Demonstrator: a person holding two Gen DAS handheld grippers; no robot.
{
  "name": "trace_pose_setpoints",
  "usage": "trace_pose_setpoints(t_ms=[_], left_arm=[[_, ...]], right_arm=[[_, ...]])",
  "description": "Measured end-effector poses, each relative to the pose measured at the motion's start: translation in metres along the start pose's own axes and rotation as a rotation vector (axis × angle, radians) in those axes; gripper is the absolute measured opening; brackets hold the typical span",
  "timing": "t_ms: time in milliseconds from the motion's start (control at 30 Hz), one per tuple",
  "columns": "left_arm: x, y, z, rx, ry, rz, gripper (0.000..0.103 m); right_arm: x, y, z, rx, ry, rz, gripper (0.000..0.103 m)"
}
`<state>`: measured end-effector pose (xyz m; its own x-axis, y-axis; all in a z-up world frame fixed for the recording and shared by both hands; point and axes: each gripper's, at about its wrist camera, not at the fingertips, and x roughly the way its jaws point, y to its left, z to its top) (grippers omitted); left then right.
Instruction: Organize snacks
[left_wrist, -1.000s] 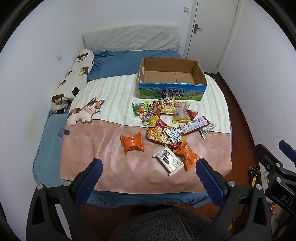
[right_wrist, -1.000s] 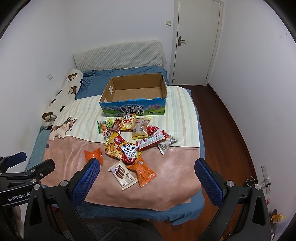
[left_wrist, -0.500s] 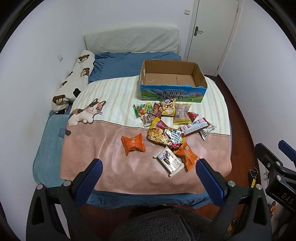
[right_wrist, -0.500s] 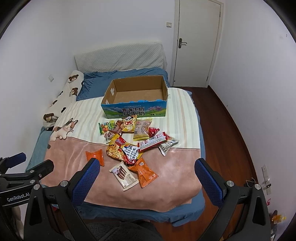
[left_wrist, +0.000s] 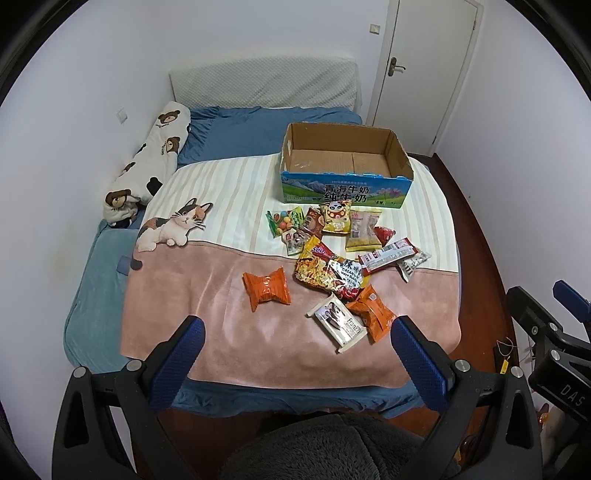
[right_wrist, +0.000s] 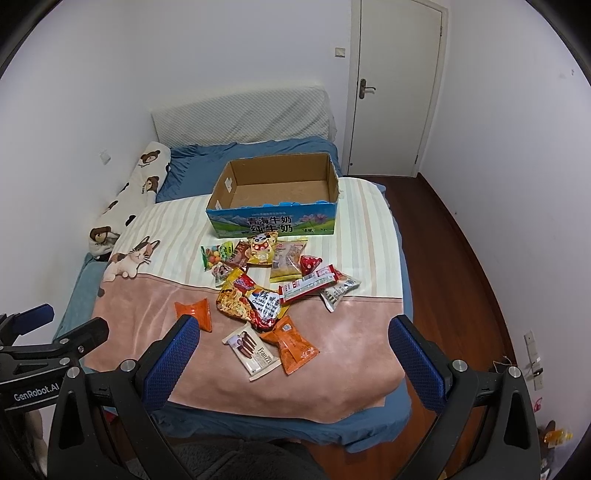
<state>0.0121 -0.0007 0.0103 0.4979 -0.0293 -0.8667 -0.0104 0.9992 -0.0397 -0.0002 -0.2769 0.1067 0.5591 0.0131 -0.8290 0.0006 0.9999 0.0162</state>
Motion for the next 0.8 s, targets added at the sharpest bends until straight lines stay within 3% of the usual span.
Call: trace_pose_setpoints(t_ms=[567,667,800], left_arm=[[0.005,-0.001,0.001,-0.008,0.000,-0.004,0.103],[0.020,0.004,0.003,-0.022,-0.013,0.026,0.103],[0.060,0.021,0.001,-0.062,-0.010,0.111,0.103]], right_arm=[[0.007,-0.002,0.005,0.011,0.003,0.015,0.103],[0.028,-0.002,0.009,0.003,0.016,0.043,0.103],[0.085,0.012,0.015,-0.081,0.073,0.084,0.103]])
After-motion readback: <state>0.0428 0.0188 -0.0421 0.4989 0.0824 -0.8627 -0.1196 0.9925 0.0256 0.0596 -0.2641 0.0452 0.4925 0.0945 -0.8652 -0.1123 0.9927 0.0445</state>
